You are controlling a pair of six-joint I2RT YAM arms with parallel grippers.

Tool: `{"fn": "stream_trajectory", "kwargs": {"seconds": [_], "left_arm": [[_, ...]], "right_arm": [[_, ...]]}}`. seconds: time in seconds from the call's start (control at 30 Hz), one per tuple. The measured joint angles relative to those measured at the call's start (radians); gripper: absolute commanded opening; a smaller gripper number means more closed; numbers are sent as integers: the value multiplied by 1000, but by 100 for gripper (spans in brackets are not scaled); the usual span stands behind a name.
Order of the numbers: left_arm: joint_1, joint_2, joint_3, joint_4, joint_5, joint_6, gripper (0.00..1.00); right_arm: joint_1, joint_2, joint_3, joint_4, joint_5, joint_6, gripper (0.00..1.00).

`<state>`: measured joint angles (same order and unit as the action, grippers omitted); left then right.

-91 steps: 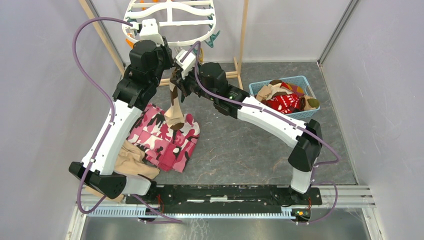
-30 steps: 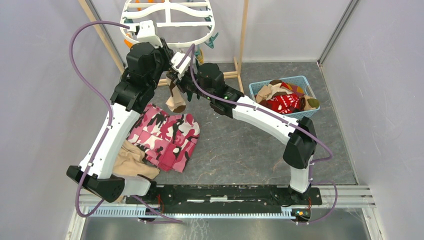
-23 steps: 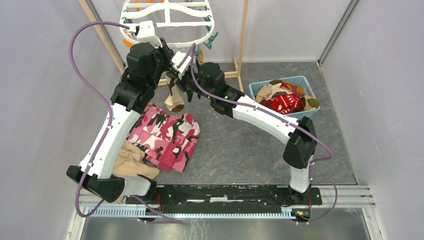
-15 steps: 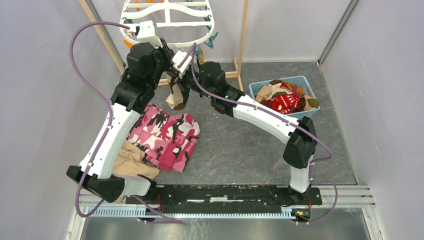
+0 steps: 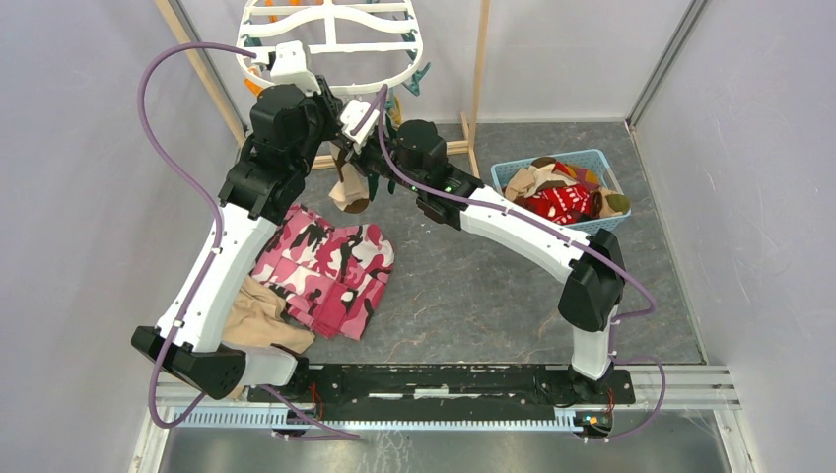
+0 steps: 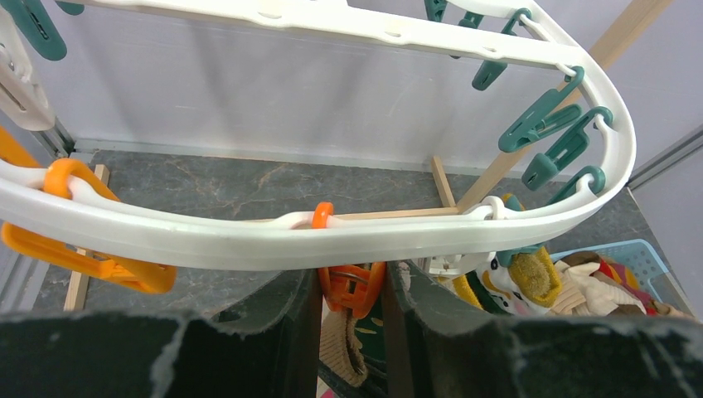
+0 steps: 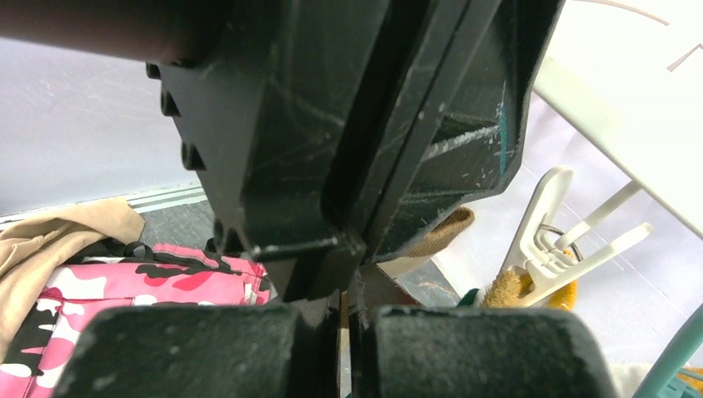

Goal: Clip the socks to the hanger
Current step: Clamp the sock onto the hanger.

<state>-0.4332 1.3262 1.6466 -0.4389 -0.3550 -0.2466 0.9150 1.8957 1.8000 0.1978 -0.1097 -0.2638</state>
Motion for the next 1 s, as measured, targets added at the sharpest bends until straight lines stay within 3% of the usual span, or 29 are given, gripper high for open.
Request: {"fn": "stream_trajectory", "kwargs": {"seconds": [1.0], "left_arm": [[2,0,-8,3,16,0,2]], "right_arm": [[-7,0,21,10,17,-118,0]]}}
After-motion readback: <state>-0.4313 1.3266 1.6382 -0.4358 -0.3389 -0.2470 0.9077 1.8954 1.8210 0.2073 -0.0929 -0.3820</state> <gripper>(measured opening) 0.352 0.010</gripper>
